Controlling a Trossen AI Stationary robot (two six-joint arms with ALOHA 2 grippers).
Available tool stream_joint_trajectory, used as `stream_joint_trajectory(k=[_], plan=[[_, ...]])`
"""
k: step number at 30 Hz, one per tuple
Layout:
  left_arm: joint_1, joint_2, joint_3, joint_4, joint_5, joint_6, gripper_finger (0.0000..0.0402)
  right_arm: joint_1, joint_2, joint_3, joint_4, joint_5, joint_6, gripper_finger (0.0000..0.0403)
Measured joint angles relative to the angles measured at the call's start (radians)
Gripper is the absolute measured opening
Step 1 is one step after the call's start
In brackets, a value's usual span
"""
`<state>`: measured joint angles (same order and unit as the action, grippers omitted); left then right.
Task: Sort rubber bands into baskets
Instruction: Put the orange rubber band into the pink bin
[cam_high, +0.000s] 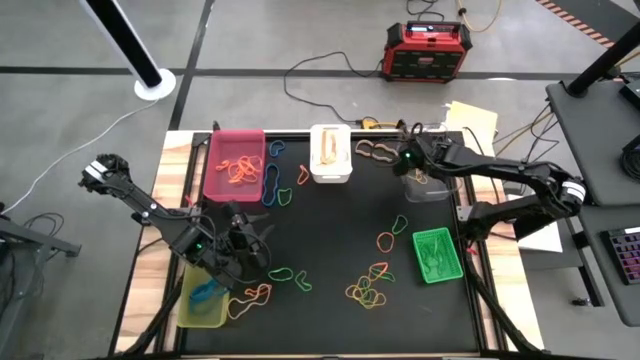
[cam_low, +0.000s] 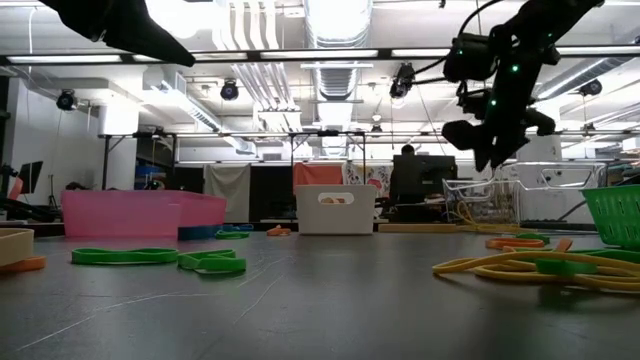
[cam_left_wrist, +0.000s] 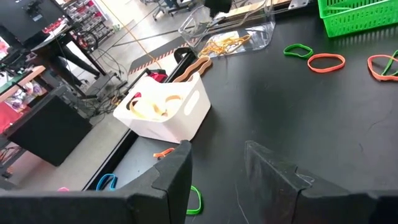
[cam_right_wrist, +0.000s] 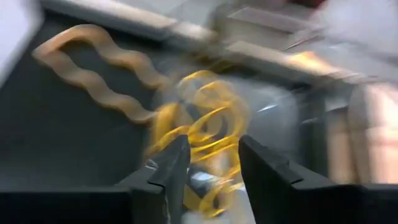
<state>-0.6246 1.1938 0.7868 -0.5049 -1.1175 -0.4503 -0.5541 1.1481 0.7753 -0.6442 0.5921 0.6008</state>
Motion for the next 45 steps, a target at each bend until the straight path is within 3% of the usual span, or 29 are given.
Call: stream_joint_trajectory(k=[7, 13, 16, 22, 28, 34, 45], plan=[[0.001, 0.000, 0.000, 0.018, 0.010, -0.003, 0.0132, 0.100, 0.000, 0.000, 0.126, -0.398, -0.070, 0.0160], [0.001, 0.000, 0.000, 0.036, 0.010, -0.003, 0.0132, 0.283, 0.006, 0.000, 0.314, -0.557, -0.153, 0.0157], [0.001, 0.000, 0.000, 0.037, 0.010, -0.003, 0.0132, 0.399, 0.029, 0.000, 0.327, -0.653, -0.173, 0.0149], [0.001, 0.000, -0.001, 0.043, 0.010, -0.003, 0.0132, 0.618, 0.116, 0.002, 0.248, -0.663, 0.026, 0.0134], [0.009, 0.000, -0.005, 0.051, 0.010, 0.005, 0.0132, 0.767, 0.253, 0.146, -0.039, -0.578, 0.187, 0.0132], [0.013, 0.000, -0.005, 0.062, 0.010, 0.023, 0.0132, 0.807, 0.430, 0.297, -0.252, -0.535, 0.191, 0.0132], [0.013, 0.000, -0.006, 0.068, 0.013, 0.023, 0.0132, 0.791, 0.655, 0.370, -0.241, -0.535, 0.071, 0.0114]])
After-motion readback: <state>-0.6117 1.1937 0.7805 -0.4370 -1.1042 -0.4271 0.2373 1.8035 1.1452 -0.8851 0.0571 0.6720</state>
